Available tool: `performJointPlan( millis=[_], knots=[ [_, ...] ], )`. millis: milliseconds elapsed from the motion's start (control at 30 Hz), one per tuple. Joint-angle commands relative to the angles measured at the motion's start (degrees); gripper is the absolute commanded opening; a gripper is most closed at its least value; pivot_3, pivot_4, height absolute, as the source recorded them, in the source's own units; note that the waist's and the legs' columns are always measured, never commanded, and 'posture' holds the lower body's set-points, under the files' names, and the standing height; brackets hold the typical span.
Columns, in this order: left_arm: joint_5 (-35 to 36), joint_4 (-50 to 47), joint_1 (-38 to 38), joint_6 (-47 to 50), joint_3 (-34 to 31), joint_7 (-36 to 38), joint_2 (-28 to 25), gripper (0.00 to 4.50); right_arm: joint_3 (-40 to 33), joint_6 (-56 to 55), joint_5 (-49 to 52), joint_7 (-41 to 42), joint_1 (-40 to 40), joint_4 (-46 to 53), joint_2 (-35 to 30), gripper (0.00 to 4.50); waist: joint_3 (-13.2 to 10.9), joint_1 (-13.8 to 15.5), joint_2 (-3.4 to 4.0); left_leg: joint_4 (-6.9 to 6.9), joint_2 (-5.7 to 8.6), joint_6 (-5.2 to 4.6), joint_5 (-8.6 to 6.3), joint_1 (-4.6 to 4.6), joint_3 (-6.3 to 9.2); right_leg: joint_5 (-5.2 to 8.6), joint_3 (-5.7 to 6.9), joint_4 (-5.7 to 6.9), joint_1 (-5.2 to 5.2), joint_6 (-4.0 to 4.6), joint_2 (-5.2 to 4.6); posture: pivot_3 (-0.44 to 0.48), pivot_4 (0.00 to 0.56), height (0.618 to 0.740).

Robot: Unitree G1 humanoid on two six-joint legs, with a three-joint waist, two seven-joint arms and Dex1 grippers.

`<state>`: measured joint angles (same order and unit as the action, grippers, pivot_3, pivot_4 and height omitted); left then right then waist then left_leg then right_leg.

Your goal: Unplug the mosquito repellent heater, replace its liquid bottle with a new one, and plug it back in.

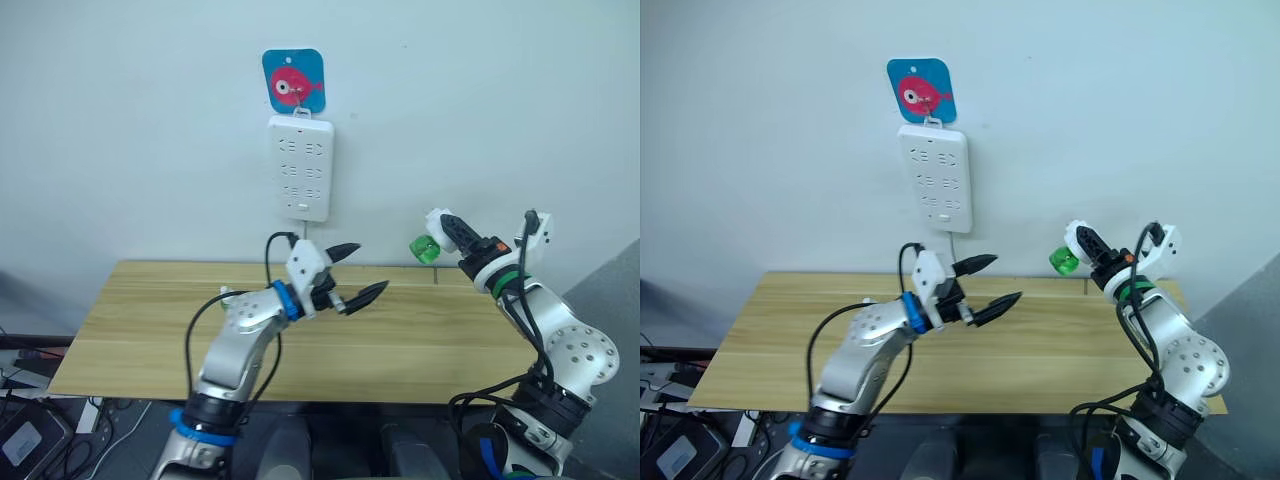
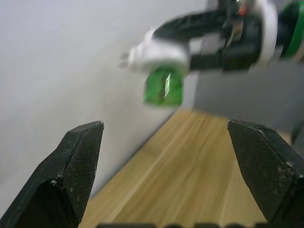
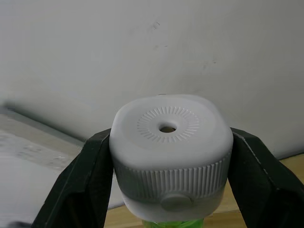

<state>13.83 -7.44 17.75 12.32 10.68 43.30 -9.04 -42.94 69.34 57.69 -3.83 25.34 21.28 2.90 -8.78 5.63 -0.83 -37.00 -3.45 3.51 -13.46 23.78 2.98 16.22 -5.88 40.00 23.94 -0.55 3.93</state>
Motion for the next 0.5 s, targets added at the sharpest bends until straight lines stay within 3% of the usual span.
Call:
performJointPlan(
  millis=[33,267,500],
  knots=[
    [-0.1,1.9,1.5,-1.7,2.9,-0.6,2.5,4.45,-1.2,0.0,15.0,-6.3,-1.3,0.8,-0.1,2.96,0.0,-0.8,0.02,0.02,0.00,-0.01,0.00,-0.01,0.00,0.00,0.00,0.00,0.00,0.00,0.01,0.235,0.155,0.740],
    [-0.5,7.9,5.7,-4.6,4.1,-2.2,6.8,4.45,4.5,-6.8,29.6,-16.6,-5.2,1.0,-3.5,2.96,-0.1,-2.7,0.17,0.06,0.00,-0.03,0.00,0.03,0.02,0.05,0.00,0.00,0.03,-0.08,0.03,0.202,0.157,0.740],
    [-1.6,11.7,6.9,-8.0,4.2,-4.0,8.9,4.45,11.9,-14.6,37.9,-21.2,-8.9,2.4,-8.3,2.96,-0.1,-2.9,0.18,0.05,0.02,-0.03,0.00,0.00,0.02,0.17,-0.02,-0.04,-0.04,-0.30,0.03,0.196,0.163,0.740]
  ],
)
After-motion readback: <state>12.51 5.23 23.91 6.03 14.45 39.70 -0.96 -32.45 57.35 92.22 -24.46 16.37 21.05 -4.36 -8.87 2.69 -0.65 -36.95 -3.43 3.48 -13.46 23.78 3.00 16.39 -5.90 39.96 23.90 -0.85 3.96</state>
